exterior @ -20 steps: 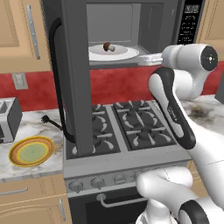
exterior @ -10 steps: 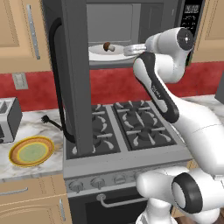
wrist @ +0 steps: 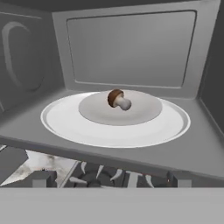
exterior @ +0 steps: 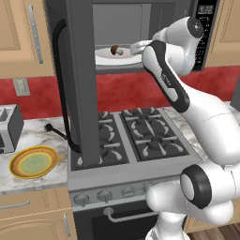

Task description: Pick the mushroom from the microwave and place it on plate located on the counter.

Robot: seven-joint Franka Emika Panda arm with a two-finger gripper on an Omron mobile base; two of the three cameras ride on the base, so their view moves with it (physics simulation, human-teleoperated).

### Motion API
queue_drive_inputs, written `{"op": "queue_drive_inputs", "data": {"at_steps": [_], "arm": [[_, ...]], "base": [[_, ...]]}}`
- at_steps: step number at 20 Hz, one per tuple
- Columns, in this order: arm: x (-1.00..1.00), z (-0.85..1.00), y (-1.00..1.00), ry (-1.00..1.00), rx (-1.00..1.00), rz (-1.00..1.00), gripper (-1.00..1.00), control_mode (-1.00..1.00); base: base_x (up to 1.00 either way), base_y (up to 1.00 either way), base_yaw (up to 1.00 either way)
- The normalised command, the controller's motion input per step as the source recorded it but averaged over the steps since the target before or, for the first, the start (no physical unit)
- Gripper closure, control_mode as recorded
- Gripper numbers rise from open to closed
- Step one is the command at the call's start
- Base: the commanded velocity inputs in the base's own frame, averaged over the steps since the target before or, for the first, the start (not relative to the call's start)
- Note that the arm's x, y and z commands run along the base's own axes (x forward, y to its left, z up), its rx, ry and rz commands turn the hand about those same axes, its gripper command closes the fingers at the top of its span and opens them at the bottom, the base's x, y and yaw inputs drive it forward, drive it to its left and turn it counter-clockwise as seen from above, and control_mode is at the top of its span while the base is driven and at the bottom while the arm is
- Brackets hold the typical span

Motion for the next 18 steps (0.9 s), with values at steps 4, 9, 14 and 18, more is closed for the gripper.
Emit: {"op": "queue_drive_inputs", "data": {"at_steps": [4,9,14,18], "arm": [[0.0,-0.17,0.06,0.0,0.0,0.08,-1.0,-1.0],[0.24,-0.24,0.1,0.0,0.0,0.04,-1.0,-1.0],[0.33,-0.04,0.07,0.05,0.0,0.0,-1.0,-1.0],[0.35,0.0,-0.03,0.11,0.01,0.09,-1.0,-1.0]], "base": [[0.0,0.0,0.0],[0.0,0.0,0.0],[0.0,0.0,0.0],[0.0,0.0,0.0]]}}
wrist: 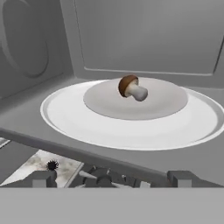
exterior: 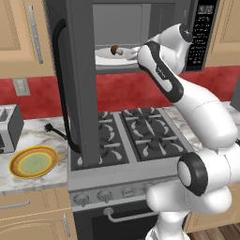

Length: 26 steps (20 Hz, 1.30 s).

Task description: Pick the mushroom from the microwave and place it on plate located on the counter.

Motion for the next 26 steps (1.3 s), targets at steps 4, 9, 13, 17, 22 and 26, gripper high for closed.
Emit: {"op": "queue_drive_inputs", "data": {"at_steps": [4,9,13,17,22,26], "arm": [[0.28,0.0,0.01,0.06,0.0,0.01,-1.0,-1.0],[0.33,0.0,0.06,0.01,0.0,0.0,-1.0,-1.0],[0.44,0.0,0.11,0.0,0.0,0.0,-1.0,-1.0],[0.44,0.0,0.13,0.0,0.0,0.0,-1.0,-1.0],[0.23,-0.01,0.13,0.0,0.0,0.0,-1.0,-1.0],[0.22,-0.01,0.15,0.0,0.0,0.0,-1.0,-1.0]], "base": [[0.0,0.0,0.0],[0.0,0.0,0.0],[0.0,0.0,0.0],[0.0,0.0,0.0],[0.0,0.0,0.0],[0.0,0.0,0.0]]}}
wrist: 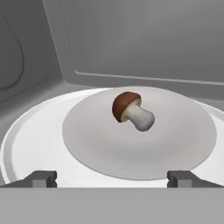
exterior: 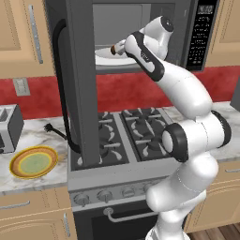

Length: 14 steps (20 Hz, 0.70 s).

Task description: Pick the mushroom from the microwave and place it on plate located on the counter.

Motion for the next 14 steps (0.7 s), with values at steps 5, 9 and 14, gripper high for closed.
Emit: {"op": "queue_drive_inputs", "data": {"at_steps": [5,9,14], "arm": [[0.25,-0.01,0.11,0.0,0.0,0.0,-1.0,-1.0],[0.23,0.0,0.03,0.02,0.0,0.0,-1.0,-1.0],[0.14,0.0,0.0,0.02,0.0,0.03,-1.0,-1.0]], "base": [[0.0,0.0,0.0],[0.0,0.0,0.0],[0.0,0.0,0.0]]}}
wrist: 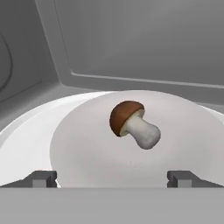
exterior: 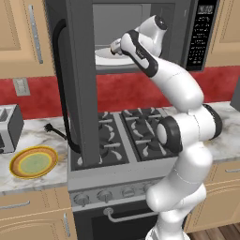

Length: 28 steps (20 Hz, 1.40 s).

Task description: Pick the mushroom from the microwave and place it on plate located on the counter.

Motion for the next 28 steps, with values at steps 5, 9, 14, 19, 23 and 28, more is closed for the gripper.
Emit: {"op": "queue_drive_inputs", "data": {"at_steps": [5,9,14,19,23,28], "arm": [[0.19,-0.02,0.01,0.02,0.0,0.02,-1.0,-1.0],[0.16,-0.11,0.04,0.0,0.0,0.01,-1.0,-1.0],[0.05,-0.13,0.0,0.0,0.0,0.01,-1.0,-1.0],[0.1,-0.03,0.0,0.0,0.0,0.02,-1.0,-1.0],[0.16,0.0,0.0,0.0,0.0,0.02,-1.0,-1.0],[0.2,0.0,0.0,0.02,0.0,0.02,-1.0,-1.0]], "base": [[0.0,0.0,0.0],[0.0,0.0,0.0],[0.0,0.0,0.0],[0.0,0.0,0.0],[0.0,0.0,0.0],[0.0,0.0,0.0]]}}
